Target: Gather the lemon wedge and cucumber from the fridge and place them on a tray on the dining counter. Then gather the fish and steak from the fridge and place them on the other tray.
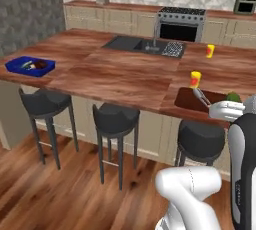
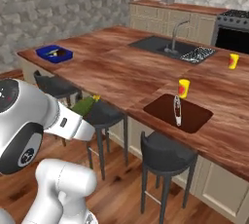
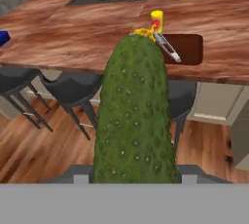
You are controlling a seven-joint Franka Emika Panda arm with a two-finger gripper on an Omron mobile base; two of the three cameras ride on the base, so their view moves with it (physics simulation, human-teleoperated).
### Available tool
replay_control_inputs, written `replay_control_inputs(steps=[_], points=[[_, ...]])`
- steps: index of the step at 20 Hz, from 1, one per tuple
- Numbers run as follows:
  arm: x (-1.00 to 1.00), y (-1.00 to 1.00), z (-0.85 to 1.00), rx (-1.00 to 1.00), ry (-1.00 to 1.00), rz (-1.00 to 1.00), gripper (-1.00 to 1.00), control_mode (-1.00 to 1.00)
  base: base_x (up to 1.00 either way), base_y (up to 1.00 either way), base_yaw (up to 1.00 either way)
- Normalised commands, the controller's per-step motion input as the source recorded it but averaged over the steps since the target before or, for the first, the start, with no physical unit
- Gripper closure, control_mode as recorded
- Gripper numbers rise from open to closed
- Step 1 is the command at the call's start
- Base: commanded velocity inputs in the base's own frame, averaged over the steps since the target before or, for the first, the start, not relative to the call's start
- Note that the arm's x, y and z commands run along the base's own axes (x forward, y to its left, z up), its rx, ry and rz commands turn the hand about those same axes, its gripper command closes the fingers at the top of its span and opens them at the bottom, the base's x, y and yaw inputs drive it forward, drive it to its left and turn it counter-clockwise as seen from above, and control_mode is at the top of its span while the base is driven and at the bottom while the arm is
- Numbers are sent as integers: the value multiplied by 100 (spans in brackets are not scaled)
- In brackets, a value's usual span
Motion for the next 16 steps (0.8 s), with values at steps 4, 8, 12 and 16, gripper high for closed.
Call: replay_control_inputs(steps=[4, 8, 12, 16], points=[[0, 0, 0, 0, 0, 0, 100, 100, 82, 12, -49], [0, 0, 0, 0, 0, 0, 100, 100, 81, 12, -49], [0, 0, 0, 0, 0, 0, 100, 100, 75, 14, -48], [0, 0, 0, 0, 0, 0, 100, 100, 73, 13, -45]])
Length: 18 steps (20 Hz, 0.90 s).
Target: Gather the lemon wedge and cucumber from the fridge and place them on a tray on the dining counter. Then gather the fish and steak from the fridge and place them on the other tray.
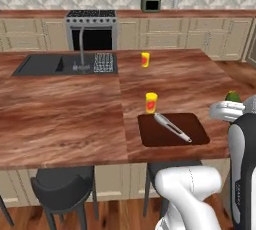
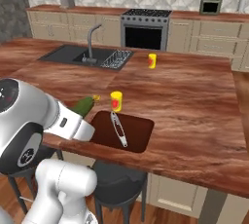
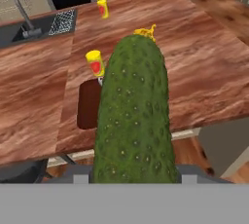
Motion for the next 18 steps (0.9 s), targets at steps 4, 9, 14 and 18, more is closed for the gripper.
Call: replay_control_inputs(steps=[4, 9, 14, 18], points=[[23, 15, -5, 0, 0, -5, 100, -100, 66, 27, -24], [77, 54, -45, -10, 0, -9, 100, -100, 0, 0, 0], [47, 36, -75, -7, 9, 0, 100, -100, 0, 0, 0], [66, 47, -66, 0, 21, 0, 100, -100, 0, 0, 0]])
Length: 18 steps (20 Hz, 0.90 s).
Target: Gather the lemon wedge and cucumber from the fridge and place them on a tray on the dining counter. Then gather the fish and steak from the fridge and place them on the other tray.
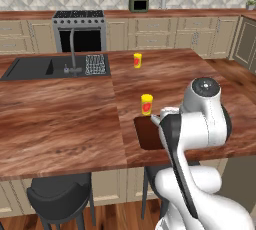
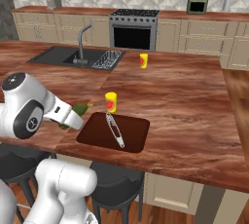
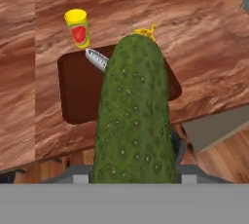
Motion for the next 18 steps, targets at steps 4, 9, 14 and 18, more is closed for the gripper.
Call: replay_control_inputs(steps=[4, 9, 14, 18], points=[[63, 33, -51, 0, 19, 0, 100, -100, 0, 0, 0], [57, 1, -49, 1, 3, 0, 100, -100, 0, 0, 0], [47, 0, -62, 0, -1, 0, 100, -100, 0, 0, 0], [41, 0, -55, 0, 0, 0, 100, -100, 0, 0, 0]])
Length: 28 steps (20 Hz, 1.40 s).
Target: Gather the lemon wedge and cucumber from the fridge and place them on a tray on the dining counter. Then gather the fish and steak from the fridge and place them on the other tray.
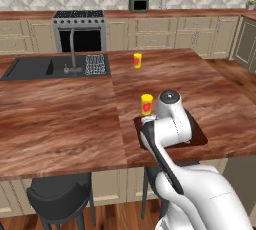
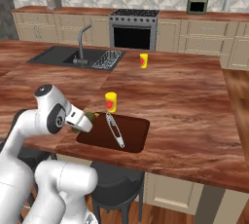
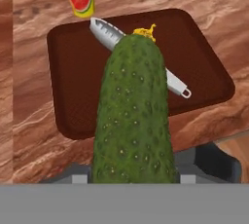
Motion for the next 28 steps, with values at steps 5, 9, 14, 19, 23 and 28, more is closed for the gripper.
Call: replay_control_inputs(steps=[5, 9, 14, 19, 23, 28], points=[[38, -2, -40, 5, 0, 0, 100, -100, 0, 0, 0], [44, -6, -27, 8, 0, 0, 100, -100, 0, 0, 0], [36, -6, -31, 7, 0, 0, 100, -100, 0, 0, 0], [17, -8, -38, 5, 0, 0, 100, -100, 0, 0, 0], [16, -5, -40, 3, 0, 0, 100, -100, 0, 0, 0], [18, 0, -42, 0, 1, 0, 100, -100, 0, 0, 0]])
